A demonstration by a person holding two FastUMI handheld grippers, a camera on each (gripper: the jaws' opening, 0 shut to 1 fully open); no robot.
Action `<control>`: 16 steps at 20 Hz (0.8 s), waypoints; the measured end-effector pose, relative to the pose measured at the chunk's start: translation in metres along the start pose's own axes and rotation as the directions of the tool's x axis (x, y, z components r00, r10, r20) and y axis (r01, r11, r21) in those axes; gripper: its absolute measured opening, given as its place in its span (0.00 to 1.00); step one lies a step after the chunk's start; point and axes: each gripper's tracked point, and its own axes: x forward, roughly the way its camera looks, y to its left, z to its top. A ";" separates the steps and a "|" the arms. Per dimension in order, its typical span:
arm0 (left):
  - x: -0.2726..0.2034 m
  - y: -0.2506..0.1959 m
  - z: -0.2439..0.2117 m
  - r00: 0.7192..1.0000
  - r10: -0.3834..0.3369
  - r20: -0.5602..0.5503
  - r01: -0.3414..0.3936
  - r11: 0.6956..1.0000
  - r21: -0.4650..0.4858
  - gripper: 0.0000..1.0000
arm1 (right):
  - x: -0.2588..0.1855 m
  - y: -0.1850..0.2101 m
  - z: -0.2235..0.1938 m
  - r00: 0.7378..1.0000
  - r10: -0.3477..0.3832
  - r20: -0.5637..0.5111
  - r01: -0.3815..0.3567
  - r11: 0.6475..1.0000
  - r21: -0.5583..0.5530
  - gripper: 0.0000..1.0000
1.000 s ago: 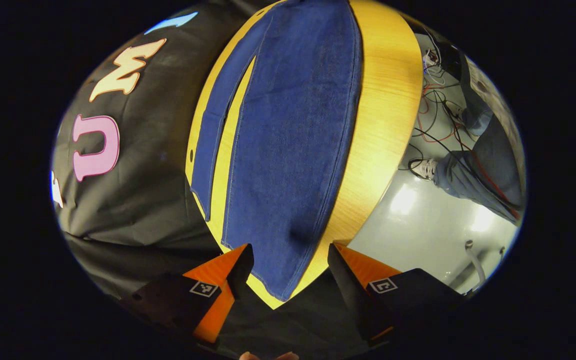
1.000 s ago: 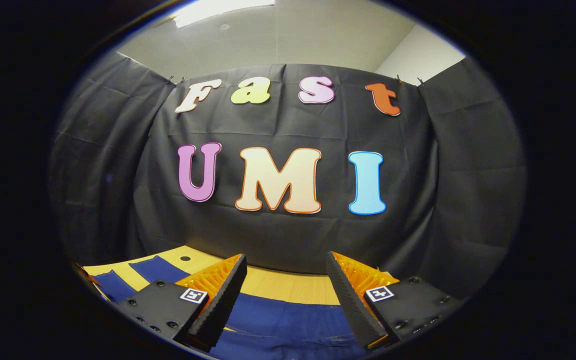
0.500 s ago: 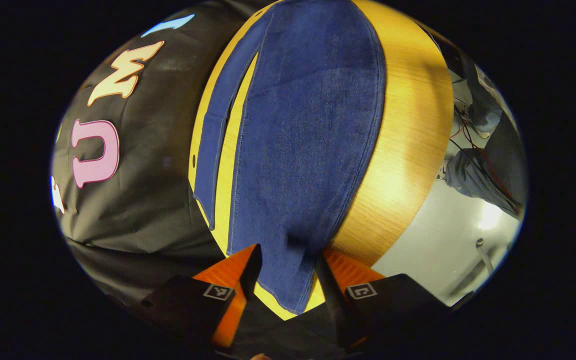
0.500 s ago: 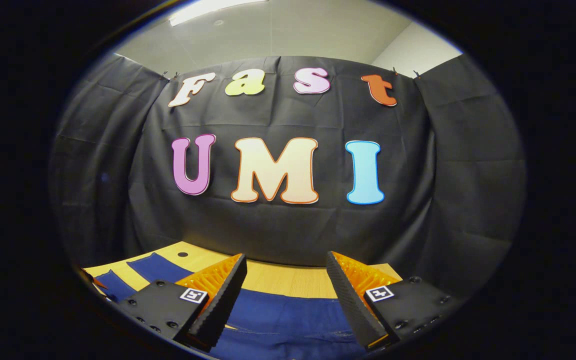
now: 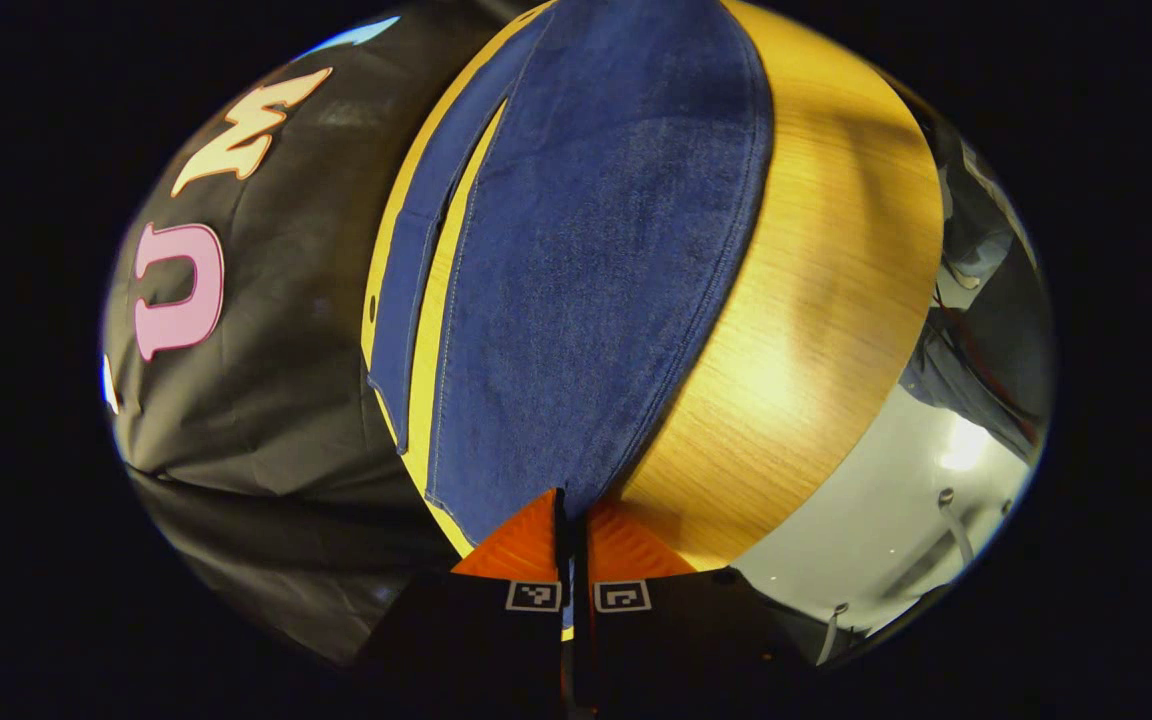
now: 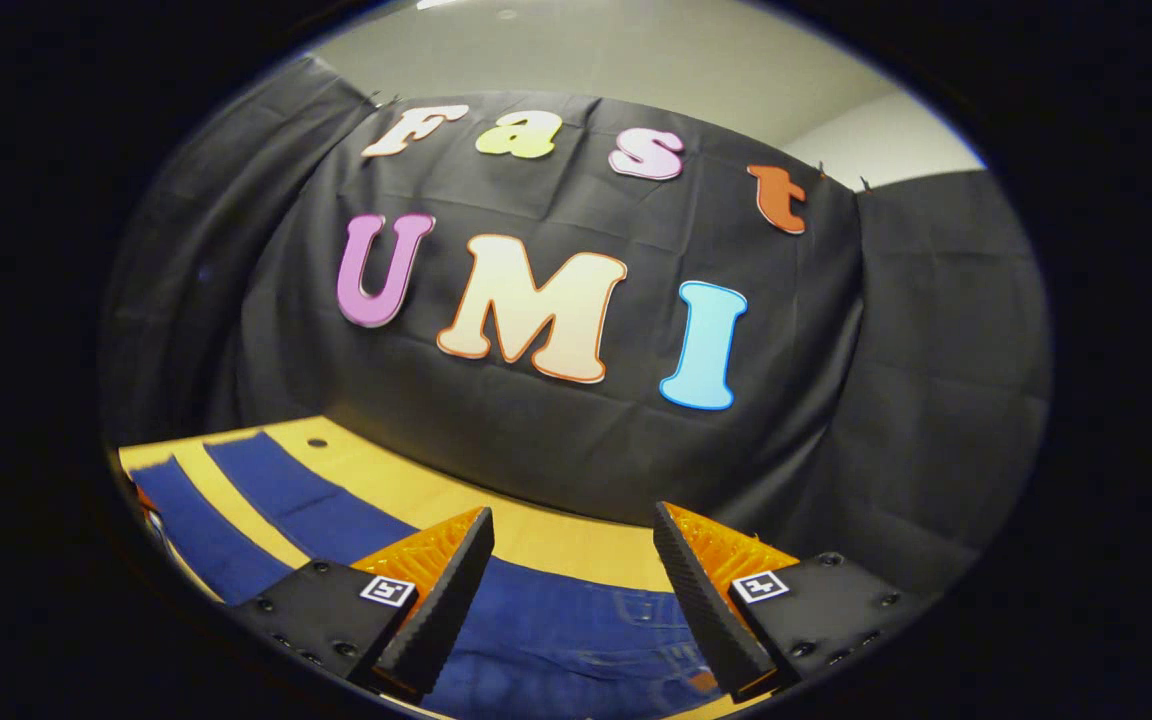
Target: Grasp the waist and the cuffs of the jeans and fold them to make the two legs overlap; first hold the waist and fold one-third of the jeans toward the cuffs, then hold the cuffs and fold the remaining one-third in the same direction to finish folding.
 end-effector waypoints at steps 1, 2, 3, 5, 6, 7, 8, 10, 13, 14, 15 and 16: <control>0.000 0.000 0.000 1.000 -0.015 -0.005 0.015 1.000 -0.023 0.00 | -0.006 -0.005 -0.012 1.000 0.004 -0.010 -0.005 0.998 -0.059 0.99; -0.002 0.000 -0.001 0.999 -0.032 -0.011 0.032 0.998 -0.049 0.00 | -0.012 -0.008 -0.023 1.000 0.014 -0.022 -0.016 0.993 -0.116 0.99; -0.004 0.001 0.001 0.999 -0.043 -0.014 0.042 0.997 -0.069 0.00 | -0.019 -0.011 -0.036 0.999 0.026 -0.036 -0.032 0.984 -0.176 0.99; -0.004 0.001 0.003 0.998 -0.051 -0.023 0.049 0.996 -0.079 0.00 | -0.031 -0.013 -0.061 0.996 0.057 -0.068 -0.075 0.952 -0.295 0.99; -0.006 0.004 0.003 0.999 -0.045 -0.028 0.043 0.996 -0.076 0.00 | -0.038 -0.017 -0.078 0.993 0.074 -0.090 -0.102 0.925 -0.366 1.00; -0.008 0.004 0.003 0.999 -0.044 -0.030 0.041 0.996 -0.073 0.00 | -0.043 -0.021 -0.095 0.990 0.085 -0.115 -0.127 0.894 -0.430 1.00; -0.009 0.005 0.002 0.999 -0.037 -0.037 0.034 0.996 -0.078 0.00 | -0.049 -0.024 -0.113 0.984 0.098 -0.148 -0.159 0.859 -0.487 0.99; -0.012 0.007 0.002 0.998 -0.035 -0.044 0.031 0.995 -0.094 0.00 | -0.057 -0.024 -0.155 0.965 0.130 -0.229 -0.242 0.782 -0.574 0.99; -0.017 0.012 0.004 0.998 -0.024 -0.056 0.018 0.994 -0.106 0.00 | -0.075 -0.025 -0.215 0.921 0.156 -0.356 -0.364 0.668 -0.649 0.99; -0.020 0.013 0.003 0.998 -0.019 -0.059 0.013 0.994 -0.108 0.00 | -0.080 -0.022 -0.233 0.904 0.171 -0.392 -0.405 0.638 -0.655 0.99; -0.022 0.014 0.005 0.998 -0.017 -0.060 0.010 0.994 -0.111 0.00 | -0.085 -0.019 -0.245 0.887 0.186 -0.423 -0.441 0.616 -0.653 1.00; -0.021 0.015 0.003 0.998 -0.018 -0.065 0.011 0.993 -0.115 0.00 | -0.089 -0.016 -0.257 0.870 0.201 -0.449 -0.474 0.590 -0.654 0.99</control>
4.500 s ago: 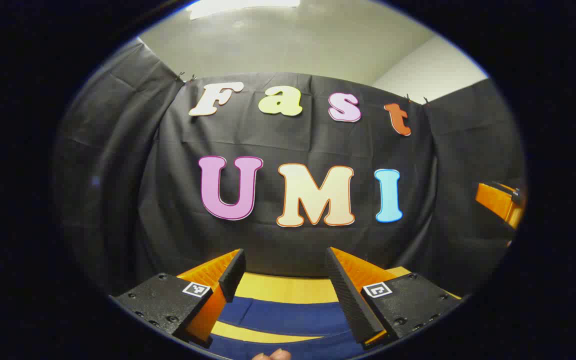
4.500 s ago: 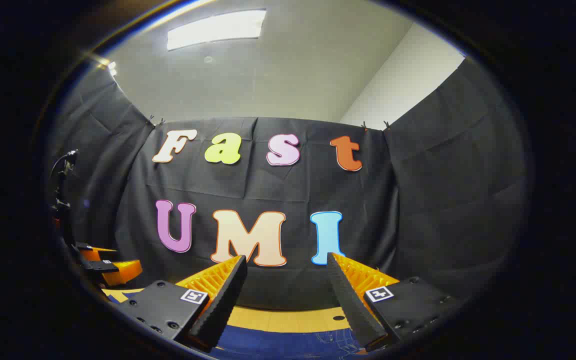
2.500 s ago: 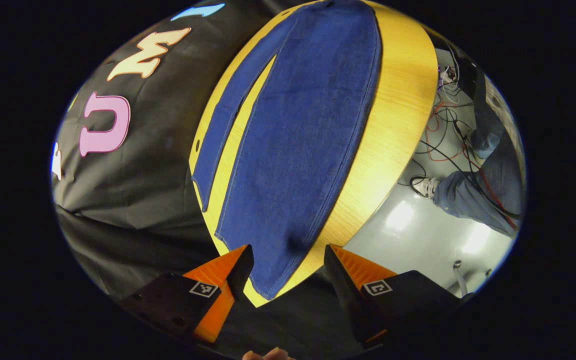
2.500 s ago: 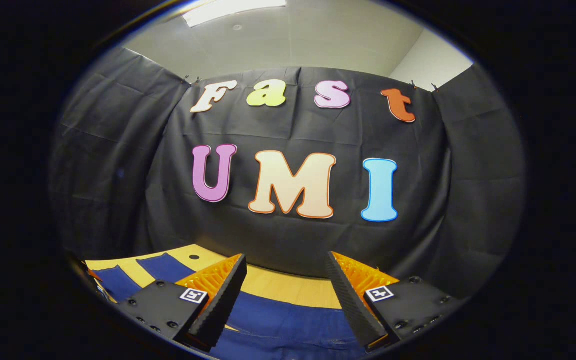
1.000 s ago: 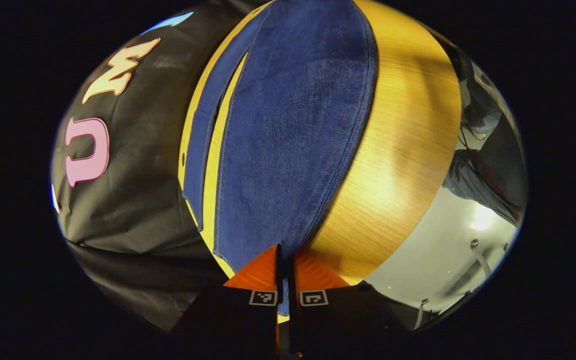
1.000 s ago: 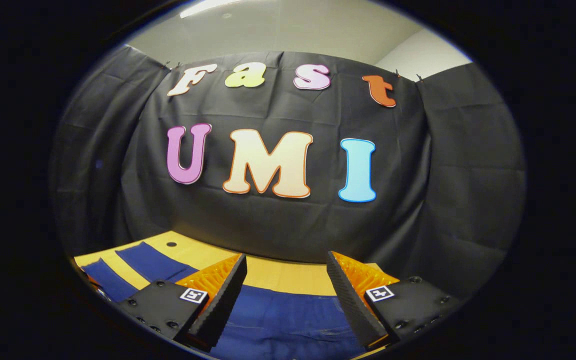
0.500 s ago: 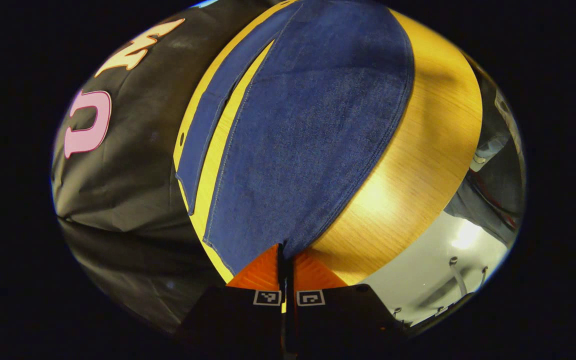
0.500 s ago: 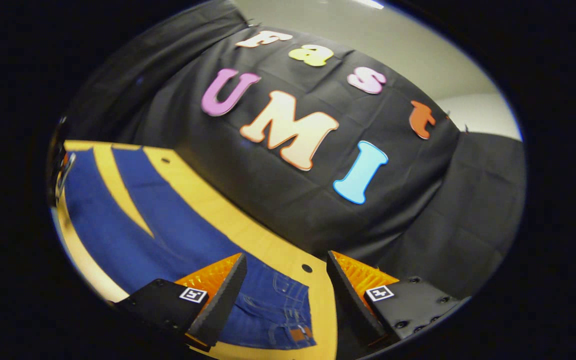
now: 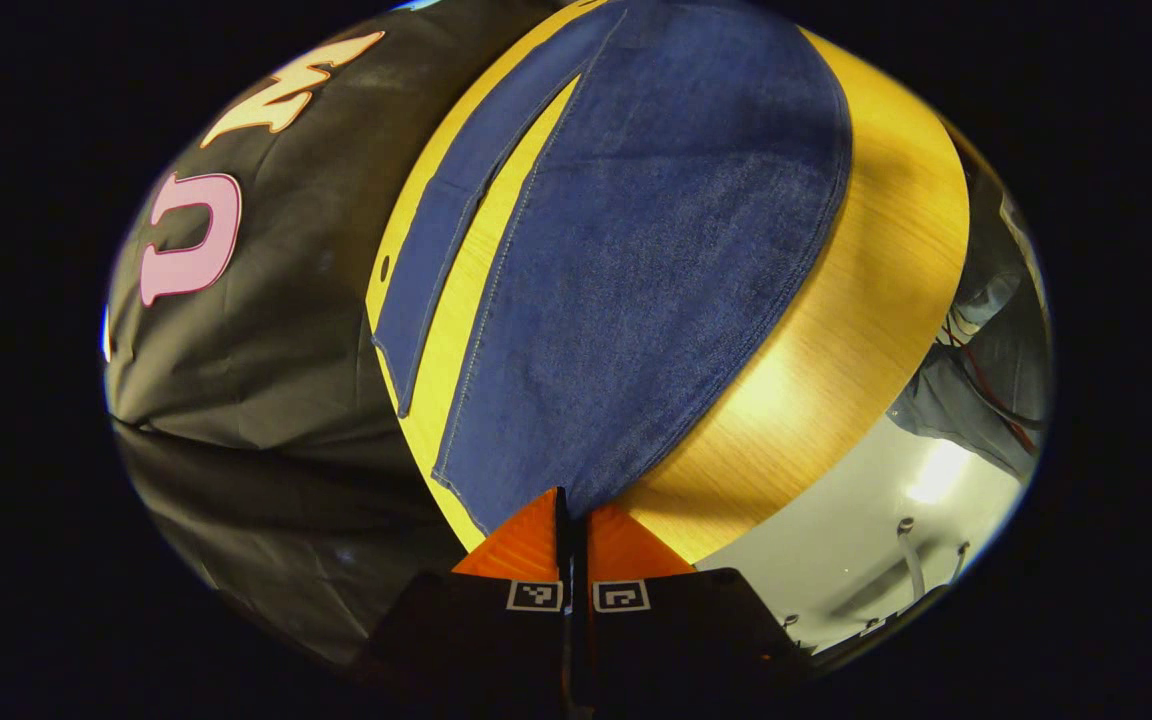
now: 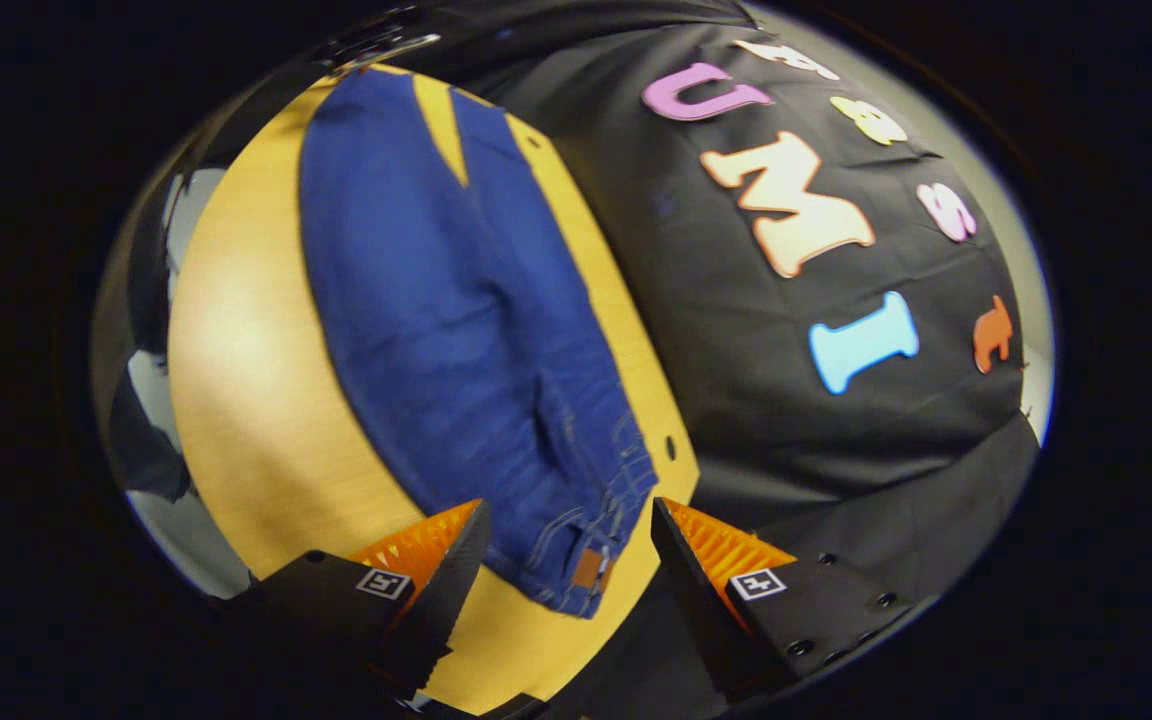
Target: Grasp the waist and the cuffs of the jeans and fold them to make the two legs overlap; first hold the waist and fold one-third of the jeans toward the cuffs, then hold the cuffs and fold the remaining one-third in the same direction to finish folding.
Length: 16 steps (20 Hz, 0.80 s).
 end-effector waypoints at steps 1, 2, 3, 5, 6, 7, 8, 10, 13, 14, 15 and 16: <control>-0.001 0.000 0.000 1.000 0.004 -0.005 -0.004 1.000 -0.005 0.00 | 0.003 0.010 -0.002 1.000 0.020 -0.003 -0.020 0.999 -0.028 1.00; -0.004 0.000 0.000 1.000 0.006 -0.009 -0.006 1.000 -0.006 0.00 | 0.006 0.016 -0.005 0.999 0.042 -0.006 -0.043 0.997 -0.058 1.00; -0.005 0.000 0.001 1.000 0.006 -0.014 -0.006 1.000 -0.006 0.00 | 0.013 0.023 -0.008 0.998 0.058 -0.009 -0.059 0.994 -0.091 1.00; -0.007 0.000 0.001 1.000 0.009 -0.021 -0.009 1.000 -0.004 0.00 | 0.020 0.044 -0.014 0.994 0.112 -0.016 -0.113 0.980 -0.166 0.99; -0.008 0.000 0.002 1.000 0.010 -0.024 -0.010 1.000 -0.005 0.00 | 0.024 0.047 -0.015 0.994 0.109 -0.004 -0.108 0.971 -0.215 0.99; -0.008 0.000 0.002 1.000 0.011 -0.029 -0.012 1.000 -0.008 0.00 | 0.029 0.040 -0.013 0.996 0.088 0.013 -0.082 0.964 -0.254 0.99; -0.010 0.000 0.001 0.999 0.014 -0.034 -0.014 1.000 -0.015 0.00 | 0.036 0.037 -0.015 0.997 0.076 0.026 -0.065 0.959 -0.277 0.96; -0.011 -0.001 0.002 0.999 0.014 -0.046 -0.015 1.000 -0.026 0.00 | 0.055 0.036 -0.022 0.998 0.060 0.016 -0.053 0.956 -0.290 0.92; -0.013 -0.002 0.002 0.998 0.016 -0.062 -0.019 0.999 -0.044 0.00 | 0.071 0.048 -0.032 0.998 0.061 -0.032 -0.068 0.957 -0.282 0.57; -0.015 -0.002 0.003 0.998 0.019 -0.068 -0.022 0.998 -0.051 0.00 | 0.075 0.047 -0.031 0.999 0.036 -0.025 -0.042 0.955 -0.294 0.37; -0.016 -0.001 0.004 0.997 0.030 -0.069 -0.033 0.998 -0.055 0.00 | 0.072 0.042 -0.026 1.000 0.003 -0.022 -0.010 0.958 -0.287 0.17; -0.017 0.001 0.005 0.997 0.041 -0.071 -0.046 0.997 -0.062 0.00 | 0.065 0.039 -0.026 1.000 0.010 -0.028 -0.017 0.970 -0.244 0.05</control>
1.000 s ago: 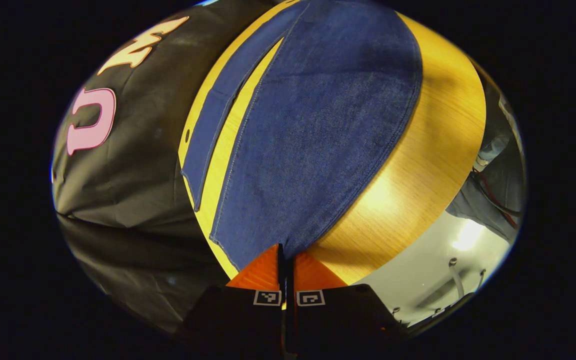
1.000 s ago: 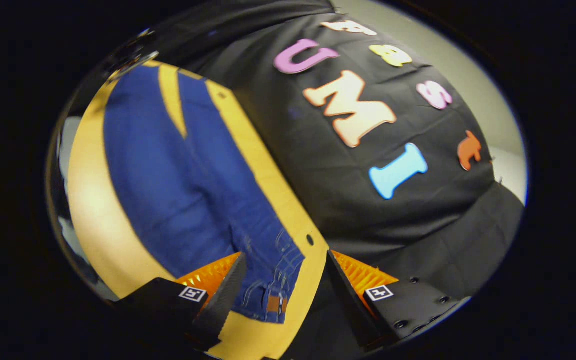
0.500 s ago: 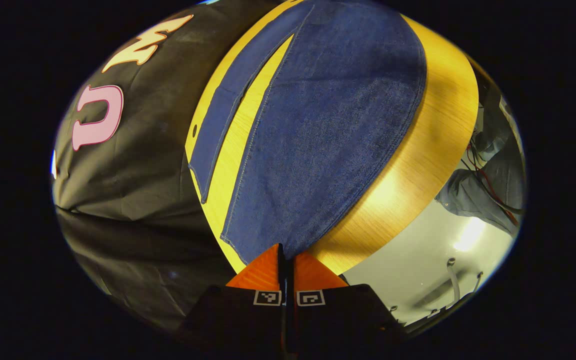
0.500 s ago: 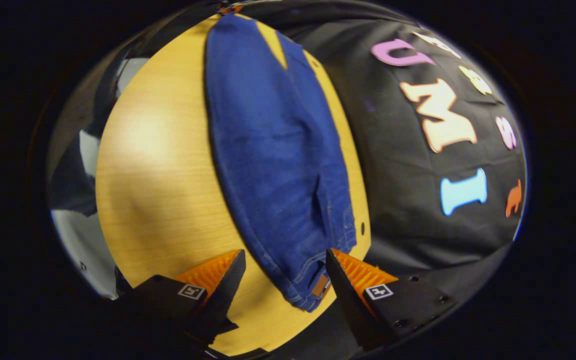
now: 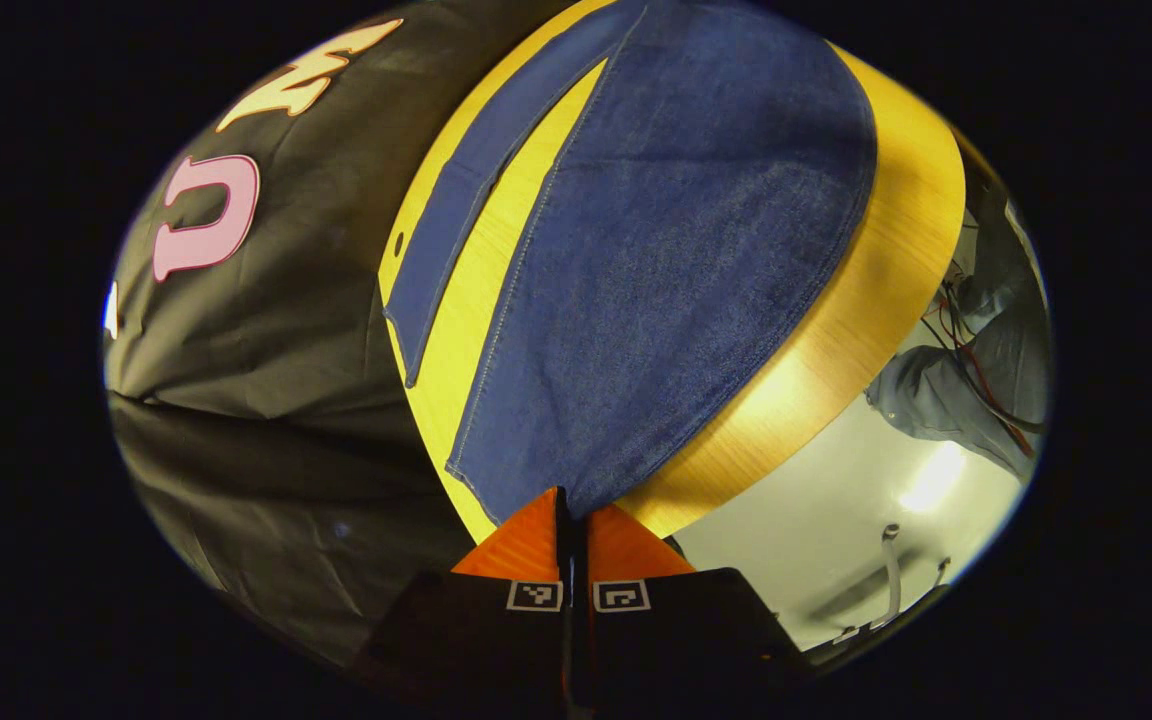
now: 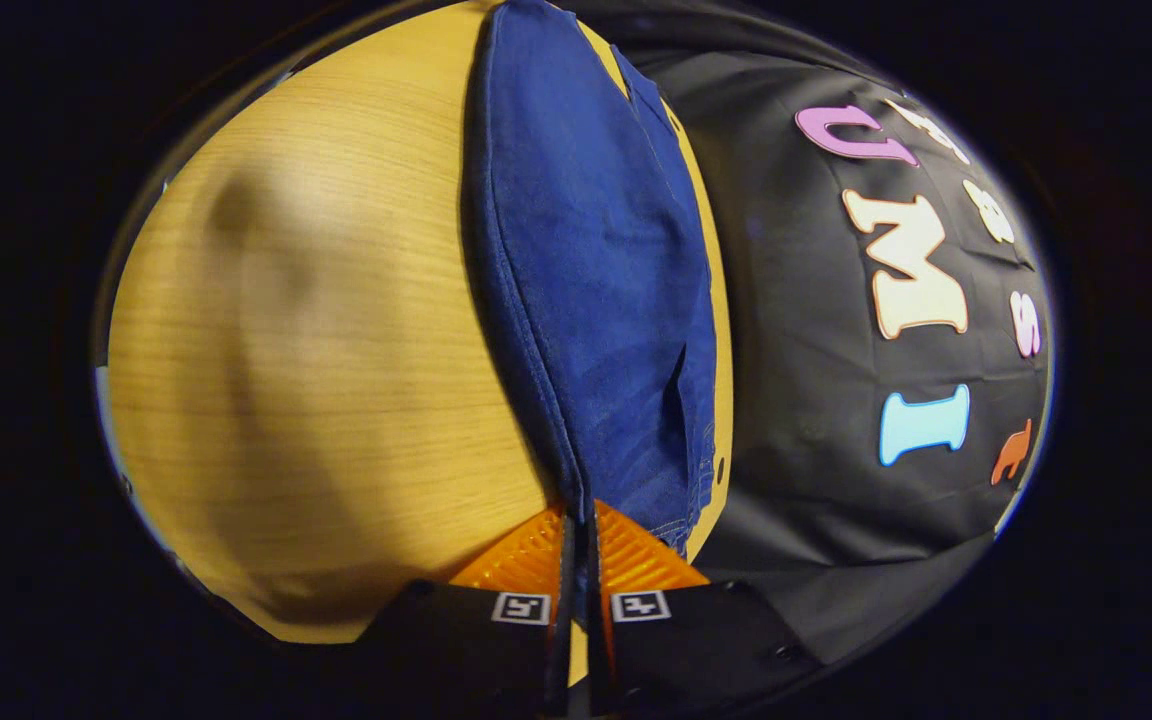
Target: Grasp the waist and the cuffs of the jeans and fold them to make the two legs overlap; first hold the waist and fold one-third of the jeans toward the cuffs, then hold the cuffs and fold the remaining one-third in the same direction to finish folding.
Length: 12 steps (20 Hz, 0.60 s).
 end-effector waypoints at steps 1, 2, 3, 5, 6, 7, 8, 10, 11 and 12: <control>-0.002 0.002 0.002 1.000 0.009 -0.003 -0.009 1.000 -0.016 0.00 | 0.005 0.004 -0.006 1.000 0.019 -0.015 -0.018 0.997 0.081 0.05; -0.005 0.002 0.003 1.000 0.012 -0.008 -0.012 0.999 -0.038 0.00 | 0.007 0.000 -0.007 1.000 0.022 -0.022 -0.019 0.991 0.135 0.04; -0.009 0.002 0.006 1.000 0.013 -0.017 -0.014 0.998 -0.067 0.00 | 0.003 -0.008 -0.004 1.000 0.006 -0.026 -0.002 0.985 0.170 0.04; -0.016 0.012 0.010 0.999 0.036 -0.027 -0.039 0.993 -0.113 0.00 | -0.016 -0.036 0.005 0.999 -0.049 -0.013 0.050 0.971 0.236 0.04; -0.020 0.019 0.012 0.998 0.051 -0.030 -0.055 0.989 -0.136 0.00 | -0.023 -0.050 0.010 0.997 -0.080 -0.008 0.079 0.959 0.273 0.04; -0.023 0.029 0.017 0.997 0.068 -0.026 -0.072 0.984 -0.164 0.00 | -0.028 -0.068 0.012 0.993 -0.116 -0.001 0.110 0.945 0.309 0.05; -0.023 0.041 0.019 0.996 0.088 -0.022 -0.090 0.977 -0.194 0.00 | -0.031 -0.086 0.015 0.989 -0.151 0.000 0.142 0.929 0.342 0.04; -0.027 0.059 0.026 0.995 0.099 -0.014 -0.099 0.961 -0.259 0.00 | -0.033 -0.128 0.019 0.974 -0.226 -0.014 0.211 0.885 0.415 0.05; -0.025 0.066 0.031 0.995 0.095 -0.002 -0.092 0.954 -0.285 0.00 | -0.031 -0.141 0.018 0.968 -0.250 -0.028 0.235 0.863 0.447 0.04; -0.022 0.076 0.036 0.996 0.090 0.010 -0.083 0.949 -0.304 0.00 | -0.029 -0.153 0.020 0.964 -0.260 -0.051 0.253 0.846 0.470 0.04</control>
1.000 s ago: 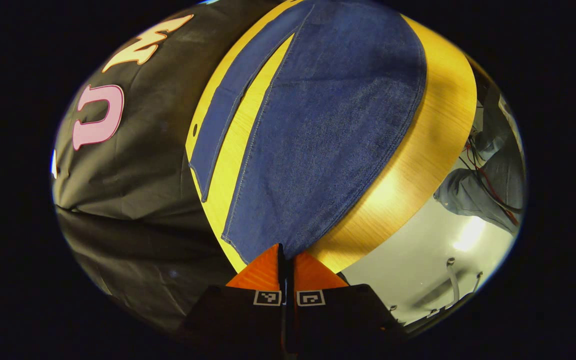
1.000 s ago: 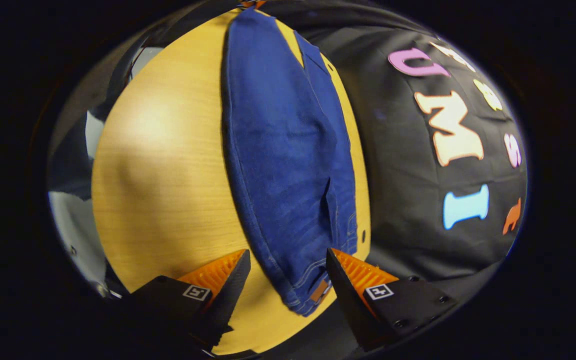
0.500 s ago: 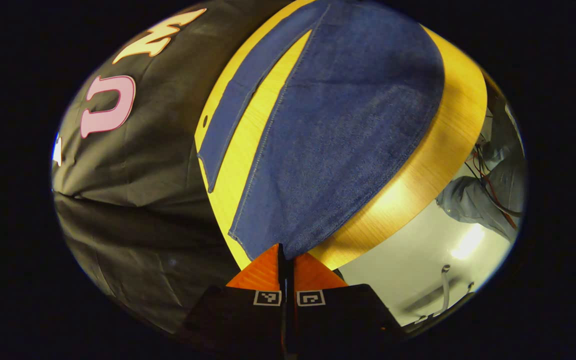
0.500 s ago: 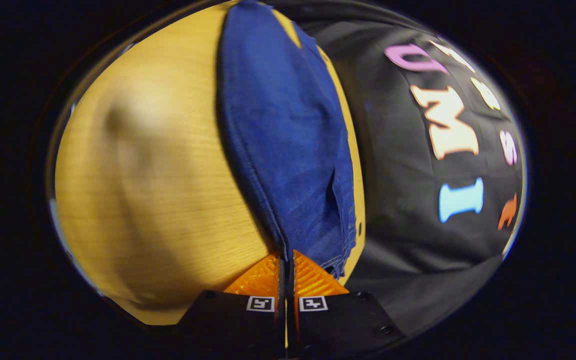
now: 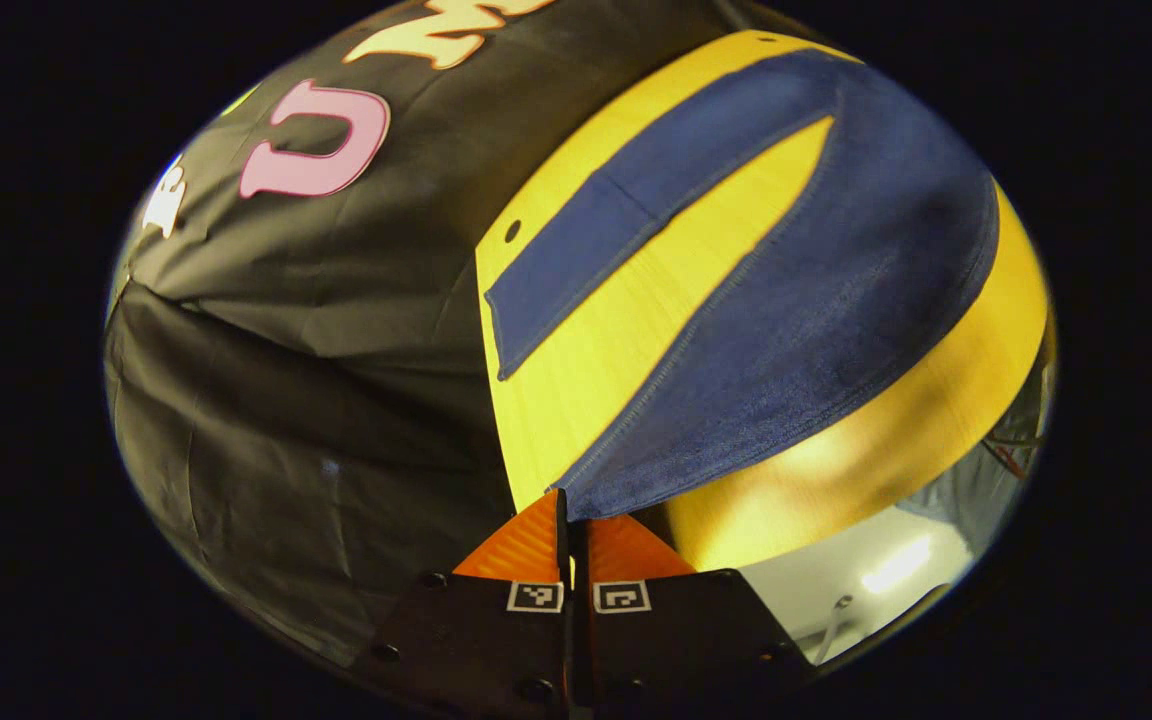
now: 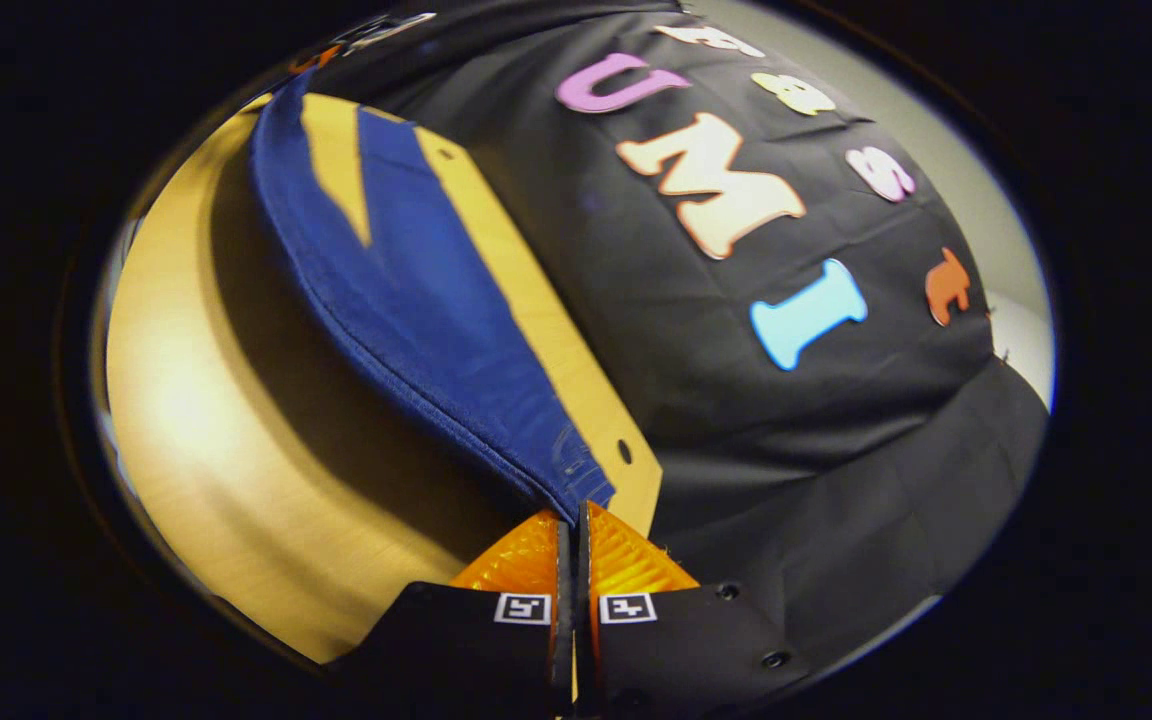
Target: Grasp the waist and the cuffs of the jeans and fold them to make the two legs overlap; first hold the waist and fold one-third of the jeans toward the cuffs, then hold the cuffs and fold the remaining one-third in the same direction to finish folding.
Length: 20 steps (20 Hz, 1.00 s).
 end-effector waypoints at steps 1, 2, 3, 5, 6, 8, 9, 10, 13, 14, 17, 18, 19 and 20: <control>0.008 0.007 0.010 1.000 -0.006 0.010 0.006 1.000 -0.007 0.00 | 0.004 -0.005 0.009 1.000 -0.022 -0.008 0.022 1.000 0.021 0.04; 0.013 0.018 0.016 1.000 -0.005 0.023 0.005 1.000 -0.008 0.00 | 0.010 -0.009 0.018 0.999 -0.039 -0.014 0.040 0.999 0.035 0.04; 0.023 0.027 0.023 1.000 -0.004 0.022 0.004 1.000 -0.007 0.00 | 0.018 -0.012 0.024 0.998 -0.052 -0.027 0.054 0.998 0.042 0.04; 0.034 0.050 0.040 0.999 -0.008 0.042 0.008 1.000 -0.008 0.00 | 0.033 -0.014 0.038 0.997 -0.071 -0.037 0.073 0.996 0.047 0.04; 0.043 0.057 0.047 0.999 -0.018 0.047 0.019 1.000 -0.017 0.00 | 0.041 -0.015 0.044 0.996 -0.077 -0.046 0.079 0.996 0.050 0.04; 0.058 0.070 0.062 0.998 -0.049 0.047 0.050 0.998 -0.025 0.00 | 0.056 -0.016 0.053 0.994 -0.087 -0.059 0.091 0.994 0.062 0.04; 0.067 0.074 0.072 0.997 -0.062 0.046 0.063 0.998 -0.017 0.00 | 0.065 -0.017 0.056 0.994 -0.091 -0.066 0.096 0.993 0.068 0.04; 0.072 0.079 0.078 0.996 -0.071 0.046 0.071 0.997 -0.004 0.00 | 0.075 -0.019 0.060 0.993 -0.098 -0.073 0.103 0.992 0.076 0.04; 0.097 0.095 0.108 0.996 -0.067 0.057 0.065 0.997 0.046 0.00 | 0.101 -0.020 0.068 0.990 -0.111 -0.087 0.119 0.988 0.094 0.04; 0.106 0.099 0.117 0.996 -0.067 0.065 0.064 0.997 0.048 0.00 | 0.110 -0.021 0.070 0.989 -0.116 -0.092 0.124 0.988 0.096 0.04; 0.134 0.106 0.145 0.992 -0.095 0.088 0.096 0.995 -0.002 0.00 | 0.141 -0.022 0.073 0.983 -0.138 -0.118 0.152 0.981 0.117 0.03; 0.143 0.104 0.152 0.990 -0.111 0.091 0.114 0.993 -0.026 0.00 | 0.151 -0.020 0.074 0.982 -0.141 -0.128 0.157 0.979 0.130 0.03; 0.153 0.101 0.159 0.987 -0.132 0.088 0.136 0.990 -0.047 0.00 | 0.164 -0.018 0.075 0.981 -0.140 -0.136 0.159 0.977 0.143 0.03; 0.167 0.101 0.165 0.984 -0.155 0.085 0.161 0.985 -0.066 0.00 | 0.180 -0.015 0.077 0.980 -0.133 -0.148 0.155 0.976 0.151 0.03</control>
